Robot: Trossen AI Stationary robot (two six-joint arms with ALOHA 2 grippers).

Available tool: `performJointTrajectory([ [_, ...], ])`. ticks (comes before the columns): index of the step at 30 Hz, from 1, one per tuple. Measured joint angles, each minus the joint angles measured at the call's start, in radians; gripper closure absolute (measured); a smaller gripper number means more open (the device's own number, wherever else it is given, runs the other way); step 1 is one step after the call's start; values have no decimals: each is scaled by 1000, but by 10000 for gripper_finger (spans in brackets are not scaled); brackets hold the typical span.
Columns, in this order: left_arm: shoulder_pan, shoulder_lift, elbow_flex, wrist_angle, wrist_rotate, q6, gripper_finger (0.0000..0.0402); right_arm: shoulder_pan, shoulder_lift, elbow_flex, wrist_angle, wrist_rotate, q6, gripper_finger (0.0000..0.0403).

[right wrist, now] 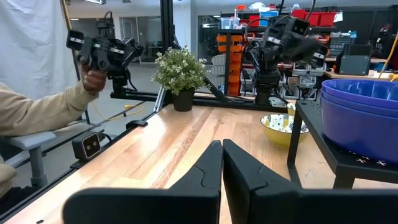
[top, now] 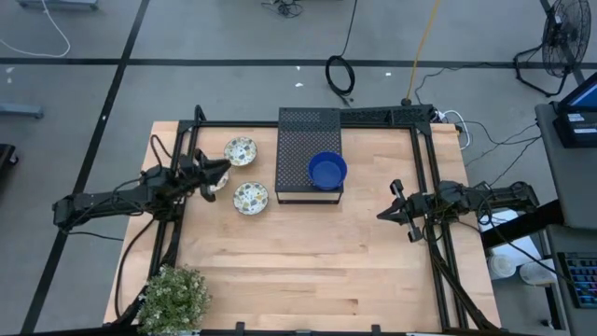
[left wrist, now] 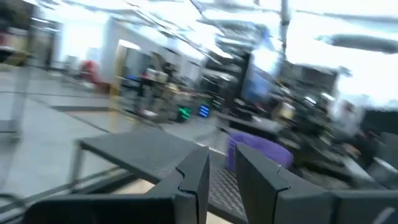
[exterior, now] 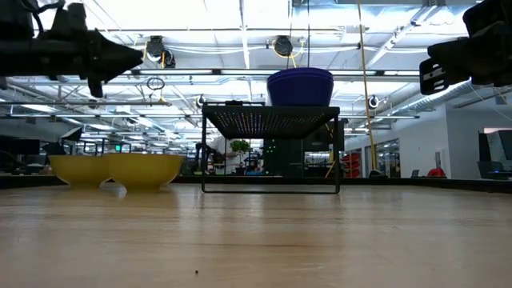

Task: Pick & Place Mini bowls
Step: Put the top white bowl on the shelf

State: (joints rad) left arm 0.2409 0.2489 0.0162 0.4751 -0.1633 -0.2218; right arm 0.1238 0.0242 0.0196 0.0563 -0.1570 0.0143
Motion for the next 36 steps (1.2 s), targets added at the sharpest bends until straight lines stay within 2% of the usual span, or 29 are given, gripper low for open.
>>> performJointTrajectory([
  [3, 0, 0, 0, 13, -101, -26, 325, 0, 0, 0, 0, 0, 0, 403],
  [7, 0, -1, 0, 64, -137, -28, 325, 0, 0, 0, 0, 0, 0, 403],
  [14, 0, 9, 0, 9, -207, -36, 325, 0, 0, 0, 0, 0, 0, 403],
  [18, 2, 40, 0, 0, -299, -145, 325, 0, 0, 0, 0, 0, 0, 403],
  [21, 24, 80, 27, -62, -318, -181, 322, 0, 0, 0, 0, 0, 0, 403],
  [24, 82, 143, 124, -247, -328, -229, 302, 0, 0, 0, 0, 0, 0, 403],
  [28, 195, 280, 337, -589, -311, -321, 249, 0, 0, 0, 0, 0, 0, 403],
  [32, 325, 483, 594, -888, -190, -388, 197, 0, 0, 0, 0, 0, 0, 403],
  [36, 426, 723, 810, -1047, -81, -389, 171, 0, 0, 0, 0, 0, 0, 403],
])
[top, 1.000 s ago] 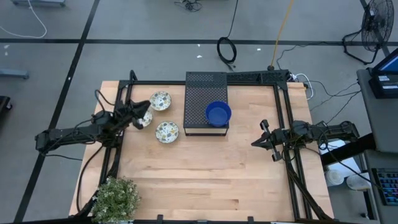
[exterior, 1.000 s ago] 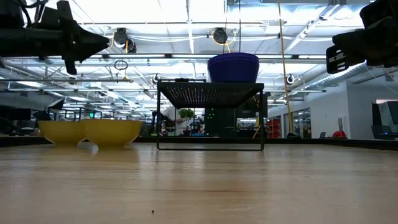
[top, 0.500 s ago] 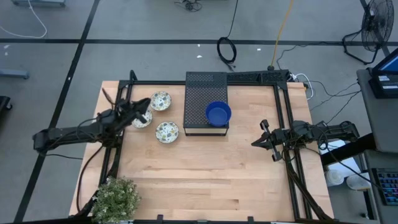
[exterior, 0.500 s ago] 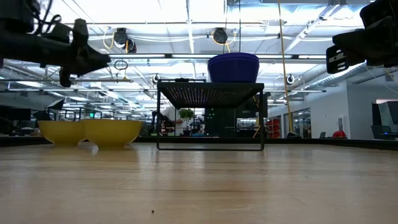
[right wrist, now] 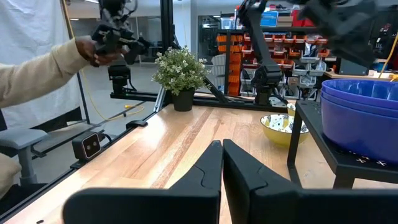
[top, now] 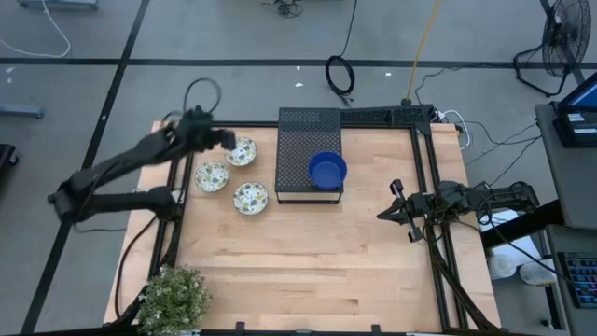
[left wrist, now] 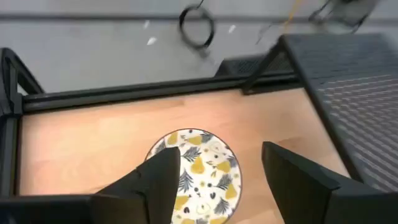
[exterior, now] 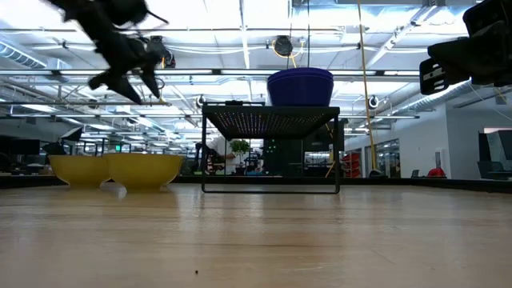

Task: Pick & Place Mini bowls
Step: Put the top white bowl on the shelf

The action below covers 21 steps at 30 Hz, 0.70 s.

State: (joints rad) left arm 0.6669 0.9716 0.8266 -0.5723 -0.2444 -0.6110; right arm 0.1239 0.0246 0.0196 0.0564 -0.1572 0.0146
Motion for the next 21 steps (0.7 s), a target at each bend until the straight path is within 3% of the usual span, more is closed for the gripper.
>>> performJointTrajectory([
  [7, 118, 393, 253, -153, 175, 71, 179, 0, 0, 0, 0, 0, 0, 403],
  [11, 163, 547, 341, -264, 209, 107, 189, 0, 0, 0, 0, 0, 0, 403],
  [15, 196, 626, 361, -299, 191, 126, 192, 0, 0, 0, 0, 0, 0, 403],
  [21, 216, 638, 363, -346, 182, 162, 190, 0, 0, 0, 0, 0, 0, 403],
])
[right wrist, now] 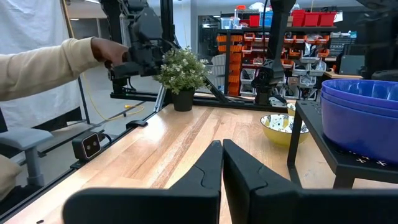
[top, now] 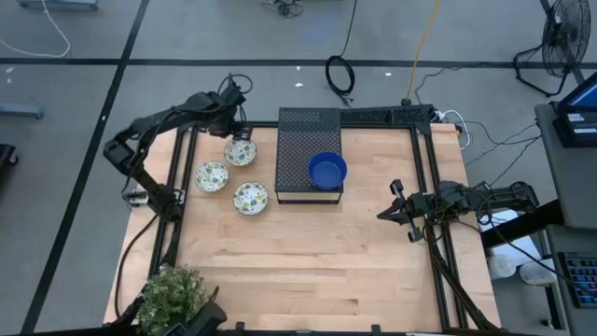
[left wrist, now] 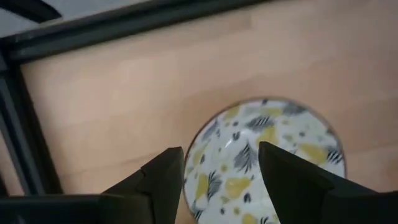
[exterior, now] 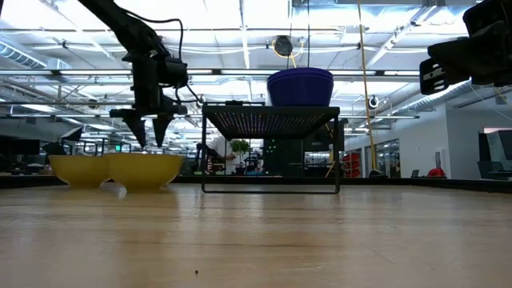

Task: Pick & Place Mini bowls
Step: Put the top white bowl on the shelf

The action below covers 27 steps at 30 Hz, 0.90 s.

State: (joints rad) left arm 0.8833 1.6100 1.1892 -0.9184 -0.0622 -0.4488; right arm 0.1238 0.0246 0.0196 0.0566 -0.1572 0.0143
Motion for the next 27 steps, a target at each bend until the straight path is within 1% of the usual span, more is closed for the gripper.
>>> performJointTrajectory([
  [4, -2, 0, 0, -77, -20, 24, 190, 0, 0, 0, 0, 0, 0, 403],
  [7, -1, 0, 0, -93, -33, 25, 190, 0, 0, 0, 0, 0, 0, 403],
  [27, -16, 0, -73, -60, -40, 20, 190, 0, 0, 0, 0, 0, 0, 403],
])
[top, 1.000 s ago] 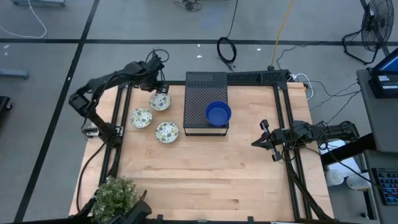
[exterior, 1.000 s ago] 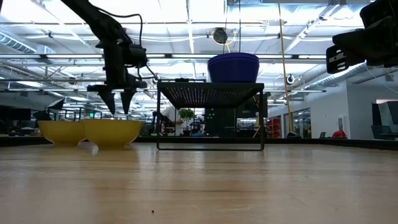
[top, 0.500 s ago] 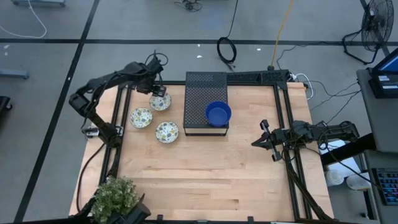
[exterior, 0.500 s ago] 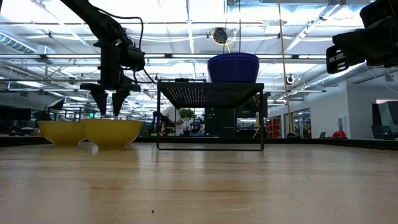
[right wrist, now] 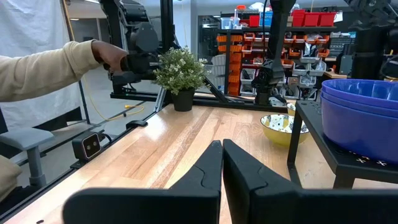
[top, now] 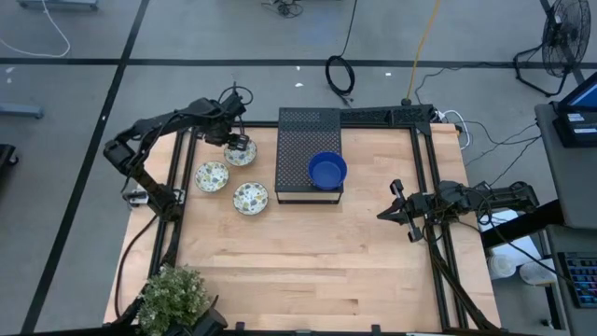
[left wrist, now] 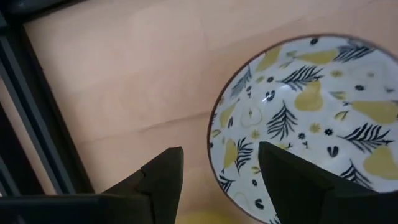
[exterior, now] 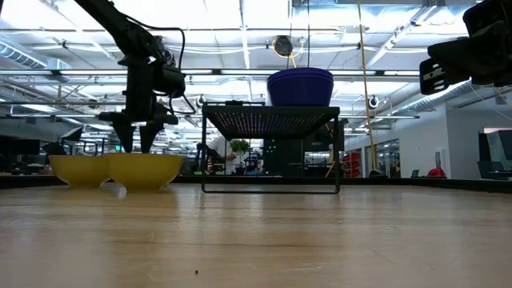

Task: Pick & Place Mini bowls
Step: Put the top white bowl on the shelf

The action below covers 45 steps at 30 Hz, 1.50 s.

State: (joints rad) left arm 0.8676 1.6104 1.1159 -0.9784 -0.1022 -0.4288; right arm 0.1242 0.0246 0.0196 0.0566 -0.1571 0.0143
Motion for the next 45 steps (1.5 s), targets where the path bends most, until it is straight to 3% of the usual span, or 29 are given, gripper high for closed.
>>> performJointTrajectory([
  [21, -9, 0, -93, 94, 15, -25, 190, 0, 0, 0, 0, 0, 0, 403],
  [45, -10, 0, -93, 116, 15, -21, 190, 0, 0, 0, 0, 0, 0, 403],
])
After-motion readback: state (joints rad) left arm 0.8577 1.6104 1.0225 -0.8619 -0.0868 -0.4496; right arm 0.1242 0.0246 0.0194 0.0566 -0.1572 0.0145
